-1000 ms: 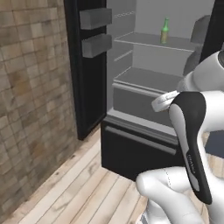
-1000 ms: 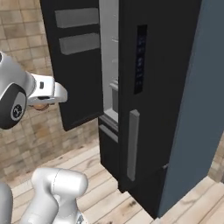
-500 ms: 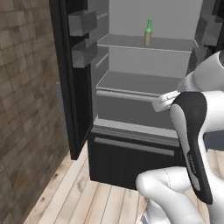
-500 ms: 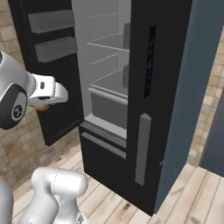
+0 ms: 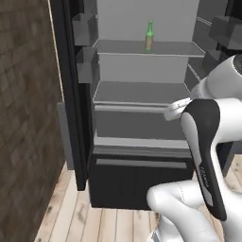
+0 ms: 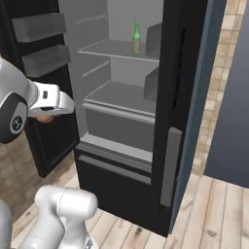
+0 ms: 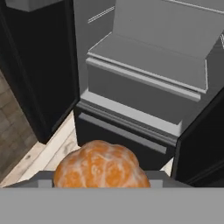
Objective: Place the beer and liquor on the top shelf of the fridge to keep them out of children's reach, and place the tangerine on lower shelves for easy access.
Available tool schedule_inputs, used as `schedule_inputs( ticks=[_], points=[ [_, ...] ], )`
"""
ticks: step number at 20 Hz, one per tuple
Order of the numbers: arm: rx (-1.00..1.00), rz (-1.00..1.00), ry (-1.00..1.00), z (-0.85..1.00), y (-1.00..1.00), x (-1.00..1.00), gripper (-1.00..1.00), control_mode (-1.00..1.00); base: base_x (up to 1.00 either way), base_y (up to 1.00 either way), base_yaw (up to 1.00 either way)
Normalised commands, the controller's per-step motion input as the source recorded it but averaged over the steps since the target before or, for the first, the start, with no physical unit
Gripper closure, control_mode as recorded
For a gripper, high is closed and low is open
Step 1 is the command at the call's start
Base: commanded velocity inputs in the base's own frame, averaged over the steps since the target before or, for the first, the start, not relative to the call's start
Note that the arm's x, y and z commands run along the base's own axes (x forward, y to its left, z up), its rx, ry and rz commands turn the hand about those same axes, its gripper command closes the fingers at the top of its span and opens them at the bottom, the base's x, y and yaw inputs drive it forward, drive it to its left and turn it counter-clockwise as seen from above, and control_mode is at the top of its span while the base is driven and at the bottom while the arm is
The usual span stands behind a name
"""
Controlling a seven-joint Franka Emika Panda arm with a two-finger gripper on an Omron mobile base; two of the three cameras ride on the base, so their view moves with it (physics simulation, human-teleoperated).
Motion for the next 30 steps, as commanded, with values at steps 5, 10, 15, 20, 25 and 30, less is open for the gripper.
schedule_inputs(
  ticks=[5, 10, 15, 20, 25, 30],
  points=[
    [0.00, 0.00, 0.00, 0.00, 0.00, 0.00, 1.00, 1.00, 0.44, 0.00, -0.31],
    [0.00, 0.00, 0.00, 0.00, 0.00, 0.00, 1.00, 1.00, 0.45, 0.02, -0.26],
    [0.00, 0.00, 0.00, 0.00, 0.00, 0.00, 1.00, 1.00, 0.45, 0.30, -0.21],
    [0.00, 0.00, 0.00, 0.00, 0.00, 0.00, 1.00, 1.00, 0.47, 0.44, -0.15],
    [0.00, 0.00, 0.00, 0.00, 0.00, 0.00, 1.00, 1.00, 0.46, 0.40, -0.12],
    [0.00, 0.00, 0.00, 0.00, 0.00, 0.00, 1.00, 1.00, 0.46, 0.31, -0.11]
  ],
)
